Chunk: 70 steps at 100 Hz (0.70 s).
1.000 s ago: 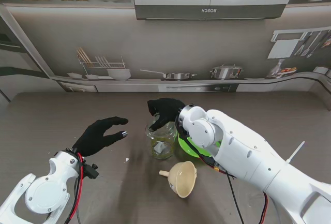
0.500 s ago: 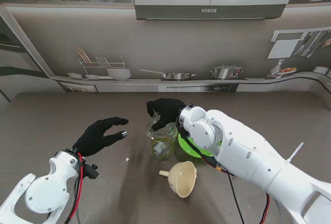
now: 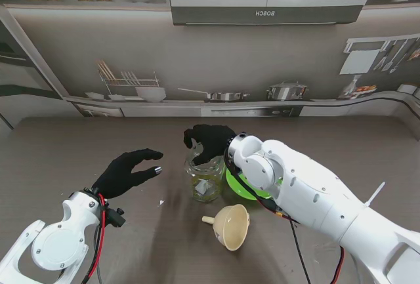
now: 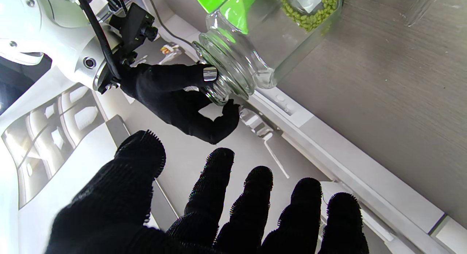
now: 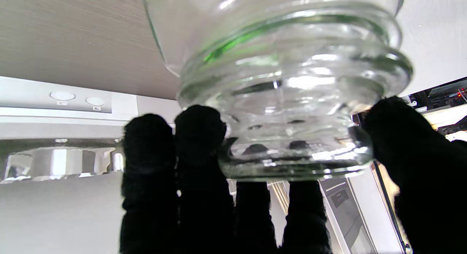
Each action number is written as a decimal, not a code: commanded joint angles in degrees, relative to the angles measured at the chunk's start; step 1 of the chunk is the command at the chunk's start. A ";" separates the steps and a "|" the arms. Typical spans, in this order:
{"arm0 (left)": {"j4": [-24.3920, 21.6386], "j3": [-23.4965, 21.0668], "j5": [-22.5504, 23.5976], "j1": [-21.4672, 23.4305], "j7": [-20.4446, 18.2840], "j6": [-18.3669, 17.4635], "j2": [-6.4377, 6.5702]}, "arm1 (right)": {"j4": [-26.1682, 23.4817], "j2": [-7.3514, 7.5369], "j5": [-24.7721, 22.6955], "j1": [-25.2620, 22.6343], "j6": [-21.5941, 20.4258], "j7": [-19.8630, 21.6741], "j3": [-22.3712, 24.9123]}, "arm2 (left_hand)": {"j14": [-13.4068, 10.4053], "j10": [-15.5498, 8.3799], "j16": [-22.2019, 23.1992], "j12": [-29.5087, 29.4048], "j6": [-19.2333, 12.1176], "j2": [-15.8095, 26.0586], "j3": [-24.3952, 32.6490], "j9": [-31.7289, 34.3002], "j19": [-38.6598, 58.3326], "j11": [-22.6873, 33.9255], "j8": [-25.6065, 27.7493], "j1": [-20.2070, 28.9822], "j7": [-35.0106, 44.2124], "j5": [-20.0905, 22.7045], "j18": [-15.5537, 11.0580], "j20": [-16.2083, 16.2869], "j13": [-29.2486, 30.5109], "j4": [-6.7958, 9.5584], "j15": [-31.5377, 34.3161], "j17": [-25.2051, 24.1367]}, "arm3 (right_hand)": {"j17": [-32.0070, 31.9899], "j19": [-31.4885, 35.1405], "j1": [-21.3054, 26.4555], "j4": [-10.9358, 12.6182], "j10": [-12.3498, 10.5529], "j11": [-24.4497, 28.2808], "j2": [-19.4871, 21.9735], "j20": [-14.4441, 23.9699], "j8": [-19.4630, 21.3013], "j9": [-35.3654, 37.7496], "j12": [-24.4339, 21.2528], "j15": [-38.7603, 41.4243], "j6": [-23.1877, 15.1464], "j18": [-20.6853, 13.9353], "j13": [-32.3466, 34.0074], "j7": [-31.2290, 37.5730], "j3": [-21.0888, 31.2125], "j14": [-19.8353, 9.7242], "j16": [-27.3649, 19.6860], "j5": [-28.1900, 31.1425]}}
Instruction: Pour mung beans into a glass jar with a funnel
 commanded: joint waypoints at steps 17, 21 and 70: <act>-0.34 0.00 -0.17 0.05 -1.30 0.35 -0.10 | -0.29 0.25 -1.17 -0.45 -1.32 0.06 0.10 | -0.12 0.34 0.35 -0.12 0.14 2.43 -1.05 0.50 -1.51 -0.56 0.40 0.81 0.36 0.95 0.34 0.94 0.79 2.05 -0.12 -0.15 | -2.96 -0.37 1.81 7.34 -0.09 -1.81 0.17 1.18 2.15 -4.58 -1.91 -2.22 -1.28 -3.01 -3.64 -2.48 10.28 -12.79 -1.84 -3.03; -0.34 0.00 -0.18 0.05 -1.31 0.36 -0.10 | -0.35 0.35 -1.49 -0.57 -1.38 0.03 0.19 | -0.03 0.38 0.35 -0.12 0.21 2.45 -1.03 0.50 -1.51 -0.56 0.39 0.87 0.32 0.87 0.25 0.94 0.75 2.06 -0.13 -0.15 | -3.34 -0.50 1.30 7.19 0.33 -2.73 -0.14 1.08 2.11 -5.06 -2.72 -3.26 -1.13 -2.93 -4.14 -3.12 9.65 -12.14 -2.19 -3.46; -0.12 0.18 -0.13 -0.19 -1.47 0.36 -0.06 | -1.55 1.37 -1.81 -2.20 -2.39 1.35 2.10 | 0.08 0.40 0.38 -0.11 0.27 2.51 -1.10 0.59 -1.52 -0.55 0.44 0.80 0.38 1.11 0.47 0.93 0.87 2.05 -0.03 -0.09 | -7.36 -5.33 -1.45 5.67 3.85 -13.16 -4.01 0.12 -0.48 -8.82 -14.10 -23.70 0.94 1.05 -10.74 -11.70 4.27 -2.60 -10.87 -7.39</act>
